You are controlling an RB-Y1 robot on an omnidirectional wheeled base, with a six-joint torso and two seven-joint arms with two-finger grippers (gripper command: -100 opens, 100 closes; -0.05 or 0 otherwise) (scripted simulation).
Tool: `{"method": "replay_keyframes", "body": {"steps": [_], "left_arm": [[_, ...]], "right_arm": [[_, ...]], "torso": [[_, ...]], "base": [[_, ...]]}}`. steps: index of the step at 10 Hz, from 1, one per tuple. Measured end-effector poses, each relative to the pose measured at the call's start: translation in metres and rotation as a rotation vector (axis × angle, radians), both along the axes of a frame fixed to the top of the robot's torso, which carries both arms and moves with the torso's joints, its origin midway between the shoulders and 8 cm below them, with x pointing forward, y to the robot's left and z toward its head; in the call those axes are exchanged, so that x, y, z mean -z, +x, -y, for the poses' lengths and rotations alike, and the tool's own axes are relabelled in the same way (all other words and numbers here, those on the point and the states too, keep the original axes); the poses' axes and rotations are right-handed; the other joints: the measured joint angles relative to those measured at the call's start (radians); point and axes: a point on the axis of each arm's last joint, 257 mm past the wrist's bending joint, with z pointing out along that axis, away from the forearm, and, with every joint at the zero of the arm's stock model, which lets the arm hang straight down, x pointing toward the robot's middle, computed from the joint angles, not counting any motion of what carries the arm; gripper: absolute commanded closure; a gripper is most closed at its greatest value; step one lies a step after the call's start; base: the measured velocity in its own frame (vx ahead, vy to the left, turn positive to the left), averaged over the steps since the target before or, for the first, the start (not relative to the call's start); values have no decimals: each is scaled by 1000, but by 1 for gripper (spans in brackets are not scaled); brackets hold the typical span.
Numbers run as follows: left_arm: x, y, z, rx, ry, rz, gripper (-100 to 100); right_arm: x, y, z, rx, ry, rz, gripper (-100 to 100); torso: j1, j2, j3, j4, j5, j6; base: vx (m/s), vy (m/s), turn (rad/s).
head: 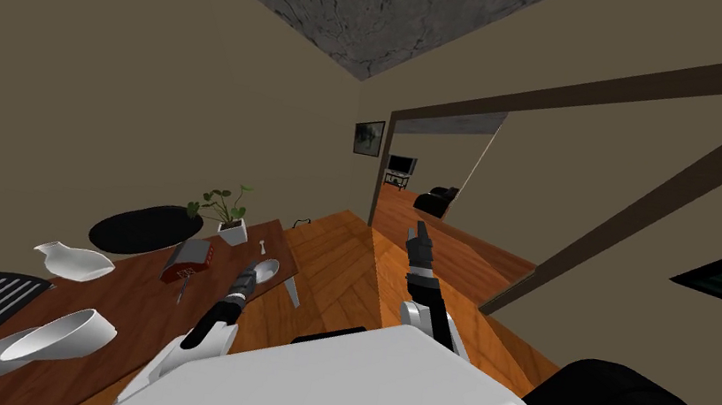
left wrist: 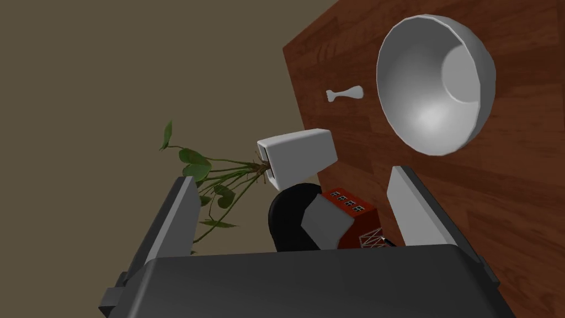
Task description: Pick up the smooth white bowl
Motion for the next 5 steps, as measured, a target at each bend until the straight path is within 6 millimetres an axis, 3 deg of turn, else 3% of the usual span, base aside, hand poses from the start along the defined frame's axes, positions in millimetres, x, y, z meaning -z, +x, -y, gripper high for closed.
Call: {"method": "replay_keyframes", "body": {"steps": [5], "left_arm": [[50, -13, -6, -56, -56, -145, -100]], "right_arm": [[0, 0, 0, 0, 0, 0, 0]], "torso": [[0, 0, 0, 0, 0, 0]], "base": [[79, 25, 19]]}}
